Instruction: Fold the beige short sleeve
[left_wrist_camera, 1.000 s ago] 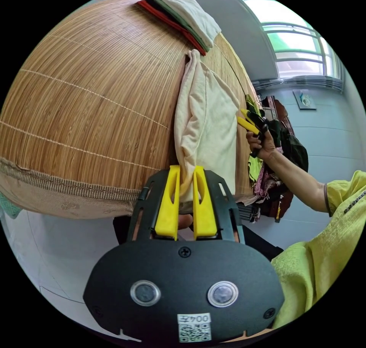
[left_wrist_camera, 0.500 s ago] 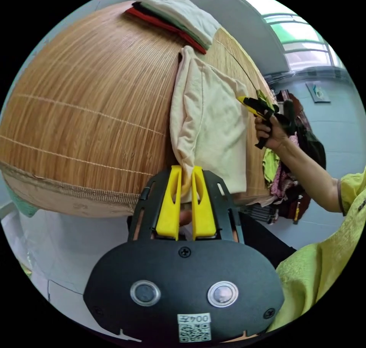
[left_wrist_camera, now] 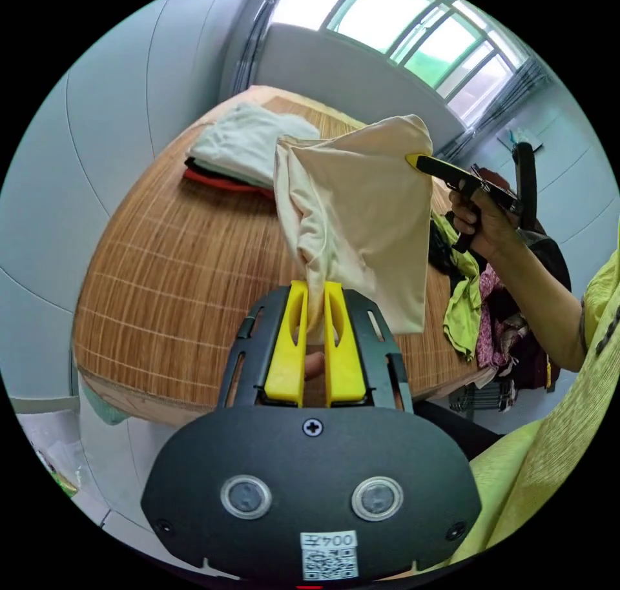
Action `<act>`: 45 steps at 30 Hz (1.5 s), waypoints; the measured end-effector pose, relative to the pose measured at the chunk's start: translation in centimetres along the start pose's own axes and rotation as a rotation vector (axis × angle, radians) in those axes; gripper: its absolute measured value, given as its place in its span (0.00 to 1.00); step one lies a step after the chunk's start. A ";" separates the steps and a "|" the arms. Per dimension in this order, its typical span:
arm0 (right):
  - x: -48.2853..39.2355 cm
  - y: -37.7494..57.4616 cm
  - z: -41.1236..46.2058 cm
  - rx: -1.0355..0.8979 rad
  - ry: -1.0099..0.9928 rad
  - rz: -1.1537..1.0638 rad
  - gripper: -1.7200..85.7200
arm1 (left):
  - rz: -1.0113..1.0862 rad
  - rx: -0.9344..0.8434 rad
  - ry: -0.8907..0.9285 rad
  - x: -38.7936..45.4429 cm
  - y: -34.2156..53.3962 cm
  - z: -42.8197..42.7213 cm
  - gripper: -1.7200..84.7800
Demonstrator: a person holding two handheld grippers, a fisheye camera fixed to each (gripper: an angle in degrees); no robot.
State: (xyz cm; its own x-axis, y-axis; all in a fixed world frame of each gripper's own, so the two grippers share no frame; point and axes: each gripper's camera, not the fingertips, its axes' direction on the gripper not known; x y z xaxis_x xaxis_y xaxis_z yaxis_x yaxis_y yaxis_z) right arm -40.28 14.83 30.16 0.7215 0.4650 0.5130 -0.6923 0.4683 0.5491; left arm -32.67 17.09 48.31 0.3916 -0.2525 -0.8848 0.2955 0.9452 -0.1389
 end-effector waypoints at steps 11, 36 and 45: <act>5.8 -17.7 11.2 0.187 0.060 0.036 0.07 | 0.122 0.158 -0.035 -7.7 -17.8 0.9 0.04; 15.3 -3.5 34.8 -0.249 -0.392 0.612 0.09 | -0.112 0.216 -0.029 -20.3 -21.6 6.7 0.05; 15.8 -5.3 33.9 -0.217 -0.195 0.566 0.03 | 0.152 0.220 -0.154 -11.6 -30.2 10.2 0.02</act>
State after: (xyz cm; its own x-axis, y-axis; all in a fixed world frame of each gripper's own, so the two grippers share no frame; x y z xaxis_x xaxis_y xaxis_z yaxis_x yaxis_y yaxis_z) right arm -24.67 -5.77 57.68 0.2178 0.5495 0.8066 -0.9398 0.3411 0.0215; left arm -37.28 -10.61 67.30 0.5682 -0.1560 -0.8080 0.3982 0.9114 0.1041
